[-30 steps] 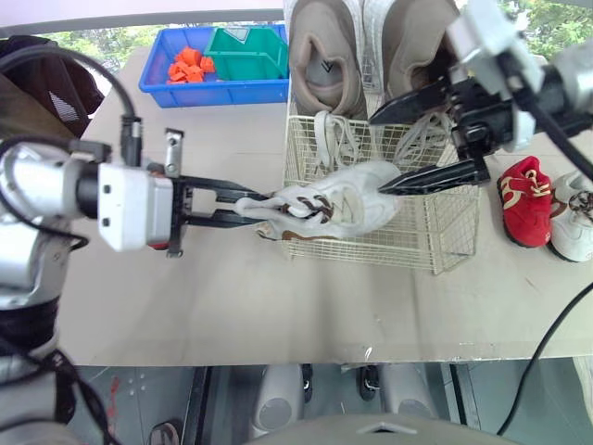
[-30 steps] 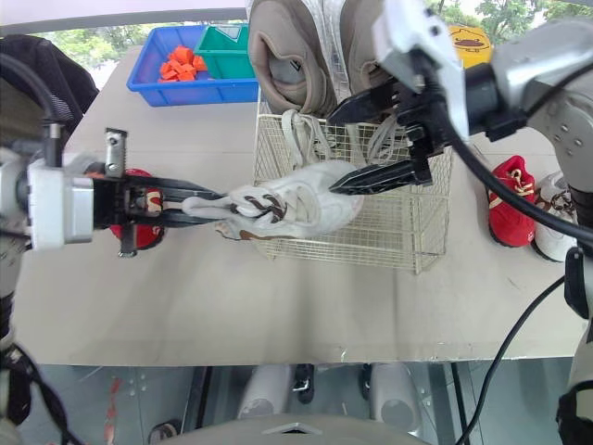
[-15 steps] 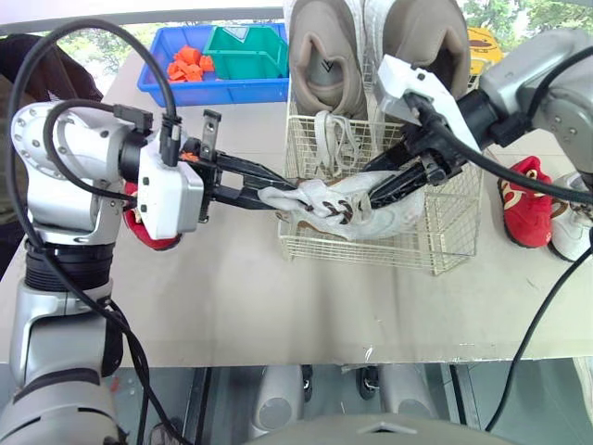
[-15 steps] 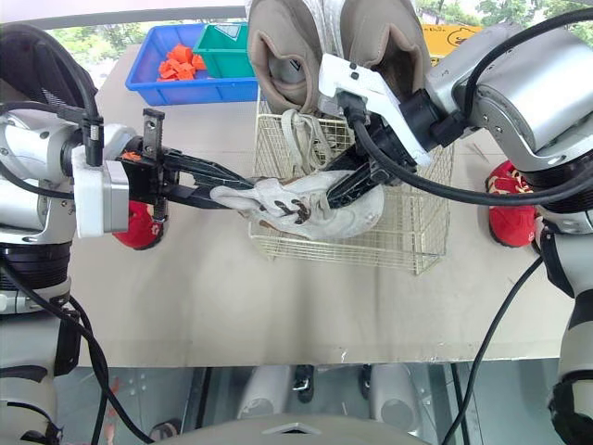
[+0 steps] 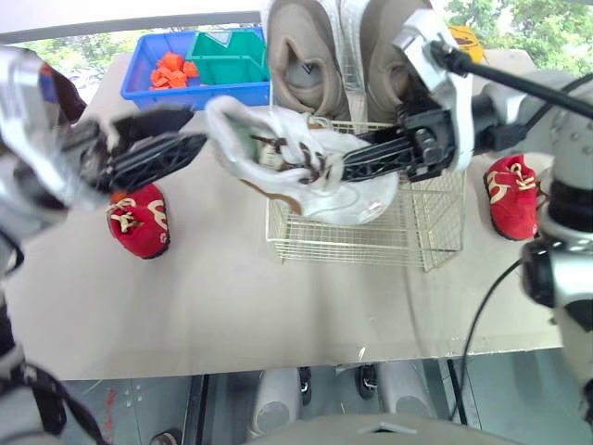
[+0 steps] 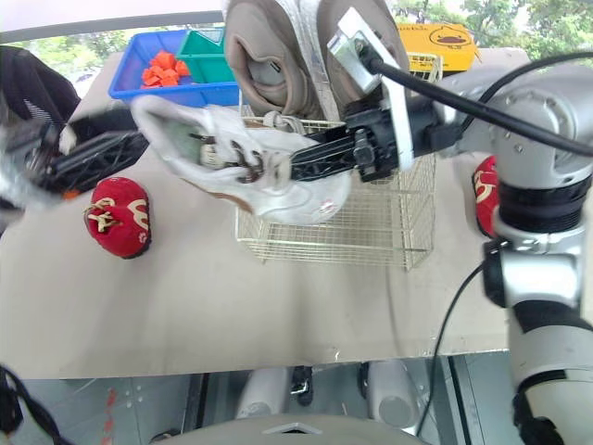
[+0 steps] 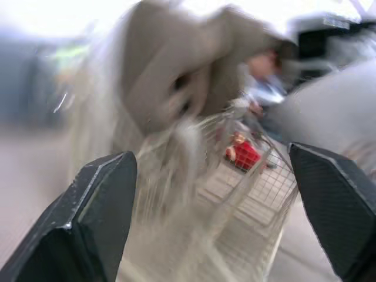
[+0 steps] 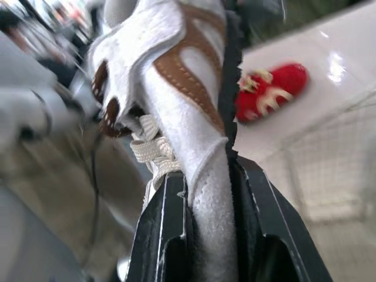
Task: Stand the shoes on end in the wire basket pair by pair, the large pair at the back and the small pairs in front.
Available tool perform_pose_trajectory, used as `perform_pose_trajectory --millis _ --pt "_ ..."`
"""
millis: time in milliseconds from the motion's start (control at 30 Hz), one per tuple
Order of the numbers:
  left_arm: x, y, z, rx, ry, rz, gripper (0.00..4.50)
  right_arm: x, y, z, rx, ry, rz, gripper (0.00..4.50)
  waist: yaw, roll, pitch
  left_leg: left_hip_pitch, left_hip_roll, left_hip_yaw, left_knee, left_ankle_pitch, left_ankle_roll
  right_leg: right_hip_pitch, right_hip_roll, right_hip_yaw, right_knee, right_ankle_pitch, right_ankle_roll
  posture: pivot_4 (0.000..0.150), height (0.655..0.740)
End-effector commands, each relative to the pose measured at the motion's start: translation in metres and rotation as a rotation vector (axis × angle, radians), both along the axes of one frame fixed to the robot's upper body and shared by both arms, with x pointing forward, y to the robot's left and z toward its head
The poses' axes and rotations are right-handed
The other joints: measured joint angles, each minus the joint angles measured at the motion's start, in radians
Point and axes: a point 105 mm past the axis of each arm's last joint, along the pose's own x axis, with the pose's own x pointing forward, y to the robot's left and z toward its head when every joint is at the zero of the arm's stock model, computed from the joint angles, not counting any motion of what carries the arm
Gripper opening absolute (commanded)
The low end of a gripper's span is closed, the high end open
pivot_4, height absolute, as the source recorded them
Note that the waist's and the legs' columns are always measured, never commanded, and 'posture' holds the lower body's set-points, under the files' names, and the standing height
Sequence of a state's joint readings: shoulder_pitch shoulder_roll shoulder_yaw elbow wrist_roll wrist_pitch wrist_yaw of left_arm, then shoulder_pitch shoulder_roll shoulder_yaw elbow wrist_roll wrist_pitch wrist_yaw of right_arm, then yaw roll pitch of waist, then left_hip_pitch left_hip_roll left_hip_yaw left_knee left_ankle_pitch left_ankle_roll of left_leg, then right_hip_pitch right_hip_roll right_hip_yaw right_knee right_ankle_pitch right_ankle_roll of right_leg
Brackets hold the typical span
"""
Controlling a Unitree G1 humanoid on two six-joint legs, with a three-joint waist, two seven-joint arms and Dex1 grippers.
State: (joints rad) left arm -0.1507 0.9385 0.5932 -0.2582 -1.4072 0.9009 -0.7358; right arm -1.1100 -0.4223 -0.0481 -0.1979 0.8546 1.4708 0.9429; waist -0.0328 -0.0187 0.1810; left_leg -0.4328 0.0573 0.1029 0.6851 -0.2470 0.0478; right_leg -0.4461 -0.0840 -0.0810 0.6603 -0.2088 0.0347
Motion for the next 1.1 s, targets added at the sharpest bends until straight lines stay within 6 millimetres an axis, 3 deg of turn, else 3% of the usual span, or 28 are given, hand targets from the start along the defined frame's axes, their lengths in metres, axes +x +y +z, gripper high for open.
perform_pose_trajectory --millis 33,100,200,300,367,533,633,733,933,967,1033,1100 --pt "-0.029 -0.037 0.018 -0.075 -0.05 -0.096 4.5 -0.006 0.006 0.018 0.102 -0.078 -0.03 0.18 0.011 -0.004 -0.001 -0.001 -0.001 -0.003 0.0 0.001 -0.001 0.0 0.0 -0.003 0.0 0.0 0.0 0.15 0.74" --pt "-0.031 -0.051 0.018 -0.136 -0.042 -0.103 4.5 -0.006 0.013 0.015 0.114 -0.076 -0.04 0.18 0.023 -0.005 -0.001 0.001 -0.002 -0.004 0.001 0.001 -0.001 0.003 -0.002 -0.002 0.001 0.0 -0.001 0.15 0.74" --pt "-0.031 -0.069 0.021 -0.2 -0.044 -0.118 4.5 -0.009 -0.014 0.025 0.128 -0.083 -0.055 0.18 0.033 -0.004 -0.002 0.003 -0.005 -0.007 0.001 0.001 -0.001 0.007 -0.002 -0.005 -0.001 0.0 -0.001 0.15 0.74" --pt "-0.027 -0.076 0.022 -0.229 -0.045 -0.111 4.5 -0.011 -0.023 0.032 0.135 -0.089 -0.061 0.18 0.04 -0.005 -0.002 0.002 -0.009 -0.007 0.002 0.001 0.0 0.007 -0.003 -0.004 -0.003 0.0 -0.002 0.15 0.74" --pt "-0.023 -0.078 0.024 -0.232 -0.054 -0.1 4.5 -0.007 -0.021 0.02 0.148 -0.075 -0.083 0.17 0.033 -0.005 -0.003 0.003 -0.012 -0.006 0.001 0.001 0.0 0.007 -0.003 -0.002 -0.003 0.0 -0.002 0.15 0.74" --pt "-0.019 -0.085 0.027 -0.239 -0.064 -0.11 2.47 -0.001 -0.022 0.008 0.176 -0.052 -0.136 0.17 0.022 -0.005 -0.002 0.004 -0.011 -0.006 0.0 0.001 0.0 0.007 -0.001 -0.002 -0.002 0.0 -0.001 0.15 0.74" --pt "-0.02 -0.089 0.028 -0.271 -0.049 -0.145 0.9 -0.001 -0.021 0.004 0.184 -0.044 -0.151 0.17 0.023 -0.005 -0.002 0.004 -0.011 -0.006 0.0 0.001 0.0 0.007 -0.001 -0.002 -0.002 0.0 -0.001 0.15 0.74" --pt "-0.021 -0.092 0.027 -0.285 -0.032 -0.18 0.01 -0.003 -0.021 0.003 0.194 -0.038 -0.154 0.17 0.024 -0.005 -0.003 0.004 -0.011 -0.006 0.0 0.001 0.0 0.007 -0.001 -0.002 -0.002 0.0 -0.001 0.15 0.74" --pt "-0.018 -0.085 0.019 -0.281 0.029 -0.182 0.0 -0.001 -0.025 0.009 0.255 -0.019 -0.186 0.17 0.022 -0.005 -0.002 0.003 -0.011 -0.007 0.0 0.001 0.0 0.007 -0.001 -0.002 -0.003 0.0 -0.001 0.15 0.74" --pt "-0.016 -0.082 0.015 -0.276 0.043 -0.16 0.68 -0.001 -0.026 0.011 0.265 -0.017 -0.189 0.17 0.021 -0.005 -0.002 0.003 -0.011 -0.007 0.0 0.001 0.0 0.007 -0.001 -0.002 -0.003 0.0 -0.001 0.15 0.74" --pt "-0.018 -0.079 0.01 -0.267 0.073 -0.16 1.27 -0.001 -0.028 0.013 0.28 -0.016 -0.196 0.17 0.021 -0.005 -0.002 0.003 -0.011 -0.007 0.0 0.001 0.0 0.007 -0.001 -0.002 -0.003 0.0 -0.001 0.15 0.74" --pt "-0.02 -0.08 0.009 -0.291 0.095 -0.172 2.29 -0.001 -0.03 0.015 0.289 -0.015 -0.201 0.17 0.021 -0.005 -0.002 0.003 -0.011 -0.007 0.0 0.001 0.0 0.007 -0.001 -0.002 -0.003 0.0 -0.001 0.15 0.74"
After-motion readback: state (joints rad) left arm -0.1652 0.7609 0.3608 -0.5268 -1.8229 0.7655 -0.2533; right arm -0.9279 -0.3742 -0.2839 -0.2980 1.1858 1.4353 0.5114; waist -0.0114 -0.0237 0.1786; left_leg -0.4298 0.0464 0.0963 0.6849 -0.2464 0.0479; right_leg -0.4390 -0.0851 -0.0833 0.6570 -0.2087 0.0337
